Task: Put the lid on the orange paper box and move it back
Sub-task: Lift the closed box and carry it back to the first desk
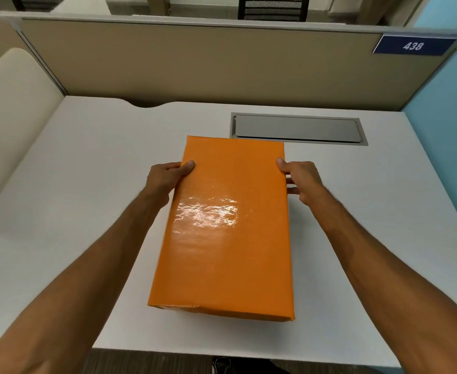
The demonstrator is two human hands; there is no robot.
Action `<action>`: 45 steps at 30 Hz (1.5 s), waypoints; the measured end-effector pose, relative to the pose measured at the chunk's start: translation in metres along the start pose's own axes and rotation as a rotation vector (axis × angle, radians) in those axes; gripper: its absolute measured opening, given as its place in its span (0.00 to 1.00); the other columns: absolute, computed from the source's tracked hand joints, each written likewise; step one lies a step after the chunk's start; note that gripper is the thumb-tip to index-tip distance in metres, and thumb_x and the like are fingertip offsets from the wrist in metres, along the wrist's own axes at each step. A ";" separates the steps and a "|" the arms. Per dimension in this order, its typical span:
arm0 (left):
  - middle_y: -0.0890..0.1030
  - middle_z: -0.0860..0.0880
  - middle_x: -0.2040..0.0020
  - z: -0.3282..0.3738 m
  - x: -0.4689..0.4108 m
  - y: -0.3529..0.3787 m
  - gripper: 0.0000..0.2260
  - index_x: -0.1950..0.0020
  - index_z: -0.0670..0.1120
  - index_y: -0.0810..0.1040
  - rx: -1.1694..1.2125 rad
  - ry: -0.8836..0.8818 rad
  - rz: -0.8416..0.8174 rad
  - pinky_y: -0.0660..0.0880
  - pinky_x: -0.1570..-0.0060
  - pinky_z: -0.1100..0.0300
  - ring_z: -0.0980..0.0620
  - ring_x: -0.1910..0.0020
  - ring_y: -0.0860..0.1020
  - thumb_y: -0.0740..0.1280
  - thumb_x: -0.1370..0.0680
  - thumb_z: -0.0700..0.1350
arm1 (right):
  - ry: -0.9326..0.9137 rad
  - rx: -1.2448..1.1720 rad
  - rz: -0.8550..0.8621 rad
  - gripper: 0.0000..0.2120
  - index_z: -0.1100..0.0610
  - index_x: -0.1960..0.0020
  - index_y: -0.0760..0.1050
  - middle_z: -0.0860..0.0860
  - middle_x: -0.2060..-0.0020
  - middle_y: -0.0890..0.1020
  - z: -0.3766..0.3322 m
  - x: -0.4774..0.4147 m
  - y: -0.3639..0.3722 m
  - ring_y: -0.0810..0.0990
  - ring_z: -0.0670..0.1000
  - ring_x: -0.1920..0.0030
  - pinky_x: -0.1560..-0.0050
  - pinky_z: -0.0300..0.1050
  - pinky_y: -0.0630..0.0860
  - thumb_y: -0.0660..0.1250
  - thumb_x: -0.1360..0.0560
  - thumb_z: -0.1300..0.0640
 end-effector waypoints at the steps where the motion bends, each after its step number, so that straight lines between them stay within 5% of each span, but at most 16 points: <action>1: 0.82 0.46 0.47 0.001 0.000 0.001 0.25 0.36 0.40 0.79 0.007 -0.007 0.000 0.77 0.50 0.54 0.52 0.54 0.81 0.76 0.29 0.52 | 0.000 0.015 0.001 0.22 0.61 0.38 0.76 0.55 0.47 0.82 0.000 -0.001 0.000 0.82 0.57 0.50 0.58 0.51 0.80 0.69 0.24 0.47; 7: 0.81 0.43 0.38 0.003 0.000 0.000 0.28 0.33 0.38 0.76 -0.023 -0.024 -0.001 0.75 0.45 0.52 0.45 0.45 0.79 0.75 0.28 0.52 | -0.032 0.105 0.033 0.15 0.56 0.47 0.74 0.53 0.50 0.81 -0.003 0.008 0.005 0.81 0.56 0.51 0.53 0.55 0.80 0.65 0.21 0.44; 11: 0.75 0.41 0.30 0.004 0.009 -0.001 0.35 0.25 0.44 0.68 -0.165 0.017 0.034 0.73 0.35 0.43 0.40 0.34 0.76 0.74 0.28 0.56 | -0.113 0.138 0.026 0.21 0.56 0.43 0.79 0.53 0.51 0.84 0.002 0.025 0.004 0.83 0.54 0.54 0.53 0.53 0.82 0.61 0.21 0.39; 16: 0.77 0.42 0.32 -0.013 0.041 -0.009 0.31 0.24 0.49 0.66 -0.161 0.040 -0.072 0.75 0.46 0.49 0.44 0.44 0.78 0.72 0.24 0.50 | -0.158 0.101 -0.011 0.26 0.51 0.28 0.72 0.52 0.42 0.83 0.030 0.052 -0.004 0.84 0.53 0.47 0.49 0.57 0.83 0.62 0.22 0.39; 21: 0.77 0.46 0.35 -0.040 0.083 -0.021 0.31 0.22 0.53 0.63 -0.117 0.043 -0.167 0.75 0.61 0.59 0.52 0.51 0.80 0.70 0.23 0.51 | -0.170 0.003 -0.090 0.27 0.47 0.25 0.67 0.50 0.42 0.82 0.054 0.092 -0.007 0.83 0.52 0.45 0.51 0.56 0.83 0.66 0.22 0.44; 26: 0.74 0.49 0.34 -0.063 0.111 -0.029 0.35 0.21 0.59 0.58 -0.110 -0.018 -0.277 0.77 0.50 0.45 0.46 0.45 0.79 0.70 0.24 0.52 | -0.122 -0.050 -0.168 0.30 0.42 0.23 0.62 0.48 0.44 0.83 0.075 0.139 -0.008 0.83 0.47 0.49 0.62 0.46 0.80 0.68 0.23 0.46; 31: 0.71 0.50 0.33 -0.074 0.131 -0.034 0.37 0.21 0.64 0.53 -0.161 -0.092 -0.351 0.79 0.57 0.46 0.41 0.42 0.77 0.71 0.25 0.54 | -0.019 -0.083 -0.243 0.36 0.37 0.23 0.56 0.41 0.46 0.79 0.095 0.168 -0.006 0.80 0.49 0.46 0.48 0.61 0.77 0.70 0.26 0.43; 35: 0.70 0.49 0.31 -0.072 0.140 -0.035 0.38 0.21 0.64 0.52 -0.165 -0.085 -0.373 0.80 0.58 0.46 0.44 0.45 0.79 0.71 0.25 0.54 | 0.001 -0.130 -0.237 0.37 0.38 0.22 0.55 0.43 0.42 0.79 0.102 0.180 -0.003 0.80 0.49 0.46 0.44 0.63 0.75 0.70 0.26 0.42; 41: 0.71 0.47 0.29 -0.067 0.145 -0.035 0.38 0.22 0.63 0.54 -0.153 -0.068 -0.330 0.79 0.51 0.40 0.40 0.42 0.78 0.72 0.26 0.54 | -0.017 -0.231 -0.211 0.36 0.44 0.21 0.58 0.48 0.37 0.77 0.095 0.185 -0.002 0.82 0.48 0.49 0.63 0.46 0.79 0.70 0.24 0.48; 45: 0.72 0.48 0.30 -0.060 0.139 -0.040 0.37 0.22 0.63 0.56 -0.125 -0.040 -0.316 0.78 0.49 0.38 0.39 0.41 0.77 0.72 0.26 0.53 | -0.036 -0.240 -0.226 0.36 0.43 0.22 0.60 0.47 0.38 0.78 0.084 0.177 -0.001 0.82 0.49 0.48 0.60 0.50 0.79 0.71 0.26 0.48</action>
Point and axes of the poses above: each hand's wrist, its own x-axis away from the middle knuckle, its own y-axis out of the palm, z = x × y, the point moved 5 cm from there along -x, towards the middle knuckle
